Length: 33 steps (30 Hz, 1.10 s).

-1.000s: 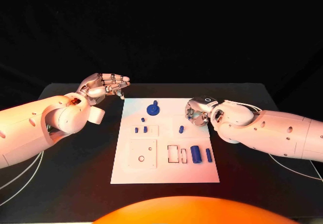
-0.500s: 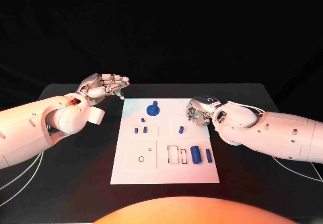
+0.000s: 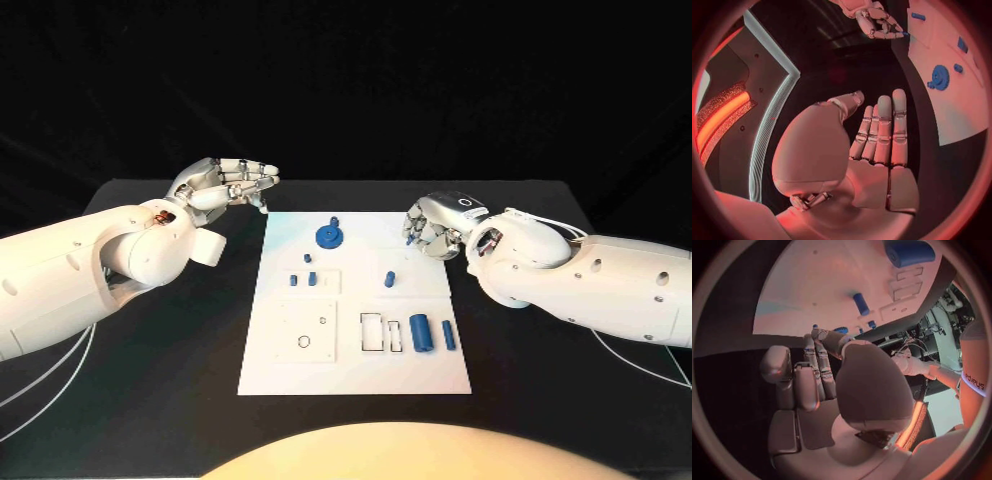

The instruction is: Assemble the parts on the task board

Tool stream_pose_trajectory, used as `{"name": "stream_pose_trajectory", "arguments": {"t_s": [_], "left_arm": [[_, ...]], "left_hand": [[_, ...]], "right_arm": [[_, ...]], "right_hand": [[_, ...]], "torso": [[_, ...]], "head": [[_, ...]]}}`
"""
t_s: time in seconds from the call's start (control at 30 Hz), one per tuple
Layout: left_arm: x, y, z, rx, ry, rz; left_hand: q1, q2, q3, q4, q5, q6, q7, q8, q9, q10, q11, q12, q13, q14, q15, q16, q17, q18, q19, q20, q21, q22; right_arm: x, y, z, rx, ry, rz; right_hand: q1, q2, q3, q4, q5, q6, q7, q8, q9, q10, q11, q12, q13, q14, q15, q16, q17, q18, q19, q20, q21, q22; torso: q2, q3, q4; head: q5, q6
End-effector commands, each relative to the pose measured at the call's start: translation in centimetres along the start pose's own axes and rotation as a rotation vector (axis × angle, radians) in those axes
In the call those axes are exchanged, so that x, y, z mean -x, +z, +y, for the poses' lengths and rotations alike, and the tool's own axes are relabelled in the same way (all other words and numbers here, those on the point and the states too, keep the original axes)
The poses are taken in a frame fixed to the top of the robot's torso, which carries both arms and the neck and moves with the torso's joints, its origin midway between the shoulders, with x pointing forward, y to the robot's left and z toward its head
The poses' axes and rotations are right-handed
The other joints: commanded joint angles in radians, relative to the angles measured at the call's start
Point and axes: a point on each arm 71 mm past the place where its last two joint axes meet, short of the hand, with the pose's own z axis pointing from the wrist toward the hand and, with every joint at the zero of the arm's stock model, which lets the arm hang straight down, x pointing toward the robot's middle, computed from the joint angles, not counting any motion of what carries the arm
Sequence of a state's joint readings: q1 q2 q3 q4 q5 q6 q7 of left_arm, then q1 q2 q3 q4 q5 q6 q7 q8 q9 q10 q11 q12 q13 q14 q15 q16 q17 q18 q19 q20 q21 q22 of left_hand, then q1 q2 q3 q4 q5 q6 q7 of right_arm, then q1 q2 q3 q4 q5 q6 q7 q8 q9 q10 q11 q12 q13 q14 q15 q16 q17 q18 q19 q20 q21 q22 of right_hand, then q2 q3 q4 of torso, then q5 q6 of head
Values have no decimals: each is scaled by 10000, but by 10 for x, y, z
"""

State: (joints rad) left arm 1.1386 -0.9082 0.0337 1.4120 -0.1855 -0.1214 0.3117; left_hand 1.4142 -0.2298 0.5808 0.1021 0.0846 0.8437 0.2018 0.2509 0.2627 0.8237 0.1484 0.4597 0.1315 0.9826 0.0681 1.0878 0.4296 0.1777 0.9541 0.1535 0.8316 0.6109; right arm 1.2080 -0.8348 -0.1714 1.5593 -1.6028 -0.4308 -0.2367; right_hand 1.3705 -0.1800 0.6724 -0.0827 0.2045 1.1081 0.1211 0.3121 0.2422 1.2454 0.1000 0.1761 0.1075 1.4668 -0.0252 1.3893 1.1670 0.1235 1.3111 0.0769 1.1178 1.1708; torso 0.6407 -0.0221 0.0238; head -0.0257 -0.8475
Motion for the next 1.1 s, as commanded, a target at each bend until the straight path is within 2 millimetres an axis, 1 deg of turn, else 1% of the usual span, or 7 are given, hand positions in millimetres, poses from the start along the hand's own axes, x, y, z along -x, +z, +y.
{"name": "stream_pose_trajectory", "arguments": {"t_s": [0.03,0.13,0.47,0.53,0.67,0.87,1.1], "left_arm": [[-1,1,-1,-76,18,42],[-2,1,-1,-72,13,57],[-4,3,-1,-72,-5,107],[-5,3,-1,-73,-9,114],[-7,5,-1,-65,-27,157],[-11,7,0,-65,7,254],[-16,8,-1,-103,140,397]], "left_hand": [[111,-15,-54,-23,17,-55,16,-34,-17,-64,-13,-35,-9,-98,5,-52,-11,65,41,39,-35,-15],[120,-13,-57,-28,19,-58,18,-34,-18,-78,-9,-35,-12,-104,8,-57,-14,65,39,40,-37,-16],[120,-13,-57,-28,19,-58,18,-34,-18,-78,-9,-35,-12,-104,8,-57,-14,65,39,40,-37,-16],[120,-13,-57,-28,19,-58,18,-34,-18,-78,-9,-35,-12,-104,8,-57,-14,65,39,40,-37,-16],[141,-8,-63,-40,22,-60,22,-31,-21,-101,-4,-31,-19,-117,13,-69,-22,65,36,40,-42,-18],[147,-11,-69,-44,22,-59,22,-28,-22,-109,-3,-27,-21,-123,15,-74,-25,65,34,41,-45,-19],[150,-12,-71,-46,22,-58,22,-27,-22,-111,-3,-26,-22,-125,16,-76,-26,65,33,41,-46,-19]], "right_arm": [[3,-2,11,230,454,-149],[3,-3,25,561,638,-103],[-4,-2,95,2303,855,197],[-7,-2,109,2652,819,241],[-16,0,132,3231,779,415],[-34,1,152,3676,759,823],[-48,-1,158,3811,750,1187]], "right_hand": [[-32,68,35,-7,35,73,8,49,10,584,-524,17,13,388,-59,35,14,-117,9,-61,48,9],[-32,68,35,-7,35,73,8,49,10,584,-524,17,13,388,-59,35,14,-117,9,-61,48,9],[-38,67,42,-14,34,74,7,51,18,587,-524,13,16,386,-60,32,-1,-104,-23,-62,1,-31],[-38,68,46,-16,35,73,7,50,20,586,-524,12,17,385,-60,31,-4,-103,-25,-62,0,-31],[-35,72,57,-24,36,69,6,49,24,585,-524,7,18,386,-61,36,0,-101,-32,-63,-6,-35],[-36,73,60,-26,36,68,6,48,26,585,-524,5,19,386,-61,35,-4,-99,-35,-64,-11,-38],[-39,78,70,-30,36,62,8,46,30,582,-522,0,21,381,-61,26,-30,-94,-51,-64,-31,-53]], "torso": [[-3,7,-3],[-2,6,-1],[-5,-12,8],[-9,-10,5],[-13,-1,16],[3,-10,22],[14,-15,6]], "head": [[57,10],[105,9],[557,-67],[695,-78],[853,-95],[1125,-152],[1273,-225]]}}
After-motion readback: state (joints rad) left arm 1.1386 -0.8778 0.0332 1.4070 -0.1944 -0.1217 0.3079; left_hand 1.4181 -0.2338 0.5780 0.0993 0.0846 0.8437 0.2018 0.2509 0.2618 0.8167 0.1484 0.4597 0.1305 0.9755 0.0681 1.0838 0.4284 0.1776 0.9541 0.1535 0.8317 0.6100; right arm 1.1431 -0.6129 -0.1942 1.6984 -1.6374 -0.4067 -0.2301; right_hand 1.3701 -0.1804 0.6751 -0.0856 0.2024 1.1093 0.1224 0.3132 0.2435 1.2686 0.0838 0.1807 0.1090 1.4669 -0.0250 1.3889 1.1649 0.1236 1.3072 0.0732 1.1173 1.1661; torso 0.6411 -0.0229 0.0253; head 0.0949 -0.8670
